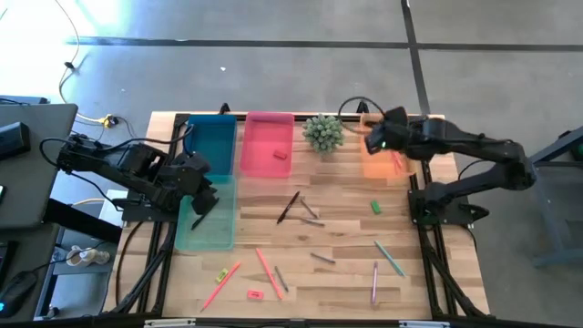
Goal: Sort crayons/erasers/pens/pencils in bins
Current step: Put the pink pencil into the orange bin
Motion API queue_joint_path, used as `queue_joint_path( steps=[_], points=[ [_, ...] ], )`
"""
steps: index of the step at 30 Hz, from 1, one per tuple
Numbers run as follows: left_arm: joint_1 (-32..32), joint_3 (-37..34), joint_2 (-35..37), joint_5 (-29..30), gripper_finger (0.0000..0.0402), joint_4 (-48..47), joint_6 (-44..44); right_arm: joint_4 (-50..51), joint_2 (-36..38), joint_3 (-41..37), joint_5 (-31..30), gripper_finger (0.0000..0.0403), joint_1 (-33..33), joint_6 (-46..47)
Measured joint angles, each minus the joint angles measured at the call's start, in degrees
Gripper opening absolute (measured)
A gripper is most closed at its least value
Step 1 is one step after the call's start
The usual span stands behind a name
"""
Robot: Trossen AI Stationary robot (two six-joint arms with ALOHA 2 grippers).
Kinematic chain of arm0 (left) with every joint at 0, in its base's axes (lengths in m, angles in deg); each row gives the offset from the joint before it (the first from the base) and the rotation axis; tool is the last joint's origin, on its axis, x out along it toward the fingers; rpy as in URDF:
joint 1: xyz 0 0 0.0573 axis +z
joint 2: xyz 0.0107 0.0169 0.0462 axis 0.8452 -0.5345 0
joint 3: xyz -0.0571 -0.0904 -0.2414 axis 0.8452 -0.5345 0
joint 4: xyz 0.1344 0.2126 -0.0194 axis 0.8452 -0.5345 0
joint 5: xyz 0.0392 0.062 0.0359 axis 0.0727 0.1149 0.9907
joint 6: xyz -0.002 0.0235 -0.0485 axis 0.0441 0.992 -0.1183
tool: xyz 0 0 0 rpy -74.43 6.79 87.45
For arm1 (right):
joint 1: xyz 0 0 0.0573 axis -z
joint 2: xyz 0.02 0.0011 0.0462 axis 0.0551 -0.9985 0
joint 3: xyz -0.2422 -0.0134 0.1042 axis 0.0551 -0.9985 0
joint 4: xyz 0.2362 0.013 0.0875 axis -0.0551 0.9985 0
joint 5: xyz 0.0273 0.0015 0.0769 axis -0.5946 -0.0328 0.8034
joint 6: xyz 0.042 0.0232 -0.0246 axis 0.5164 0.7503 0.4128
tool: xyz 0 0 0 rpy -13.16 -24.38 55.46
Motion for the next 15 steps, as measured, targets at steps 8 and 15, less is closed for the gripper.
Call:
queue_joint_path(
  steps=[8, 15],
  points=[
    [0.00, 0.00, 0.00, 0.02, 0.0133, 0.56, -5.29, -14.00, -0.33, -0.02, 10.01, 0.0019, 14.86, -28.81],
    [-0.01, 0.00, 0.00, 0.04, 0.0133, 1.23, -5.70, -17.30, -4.60, -0.02, 23.98, 0.0019, 27.89, -41.07]
  ],
)
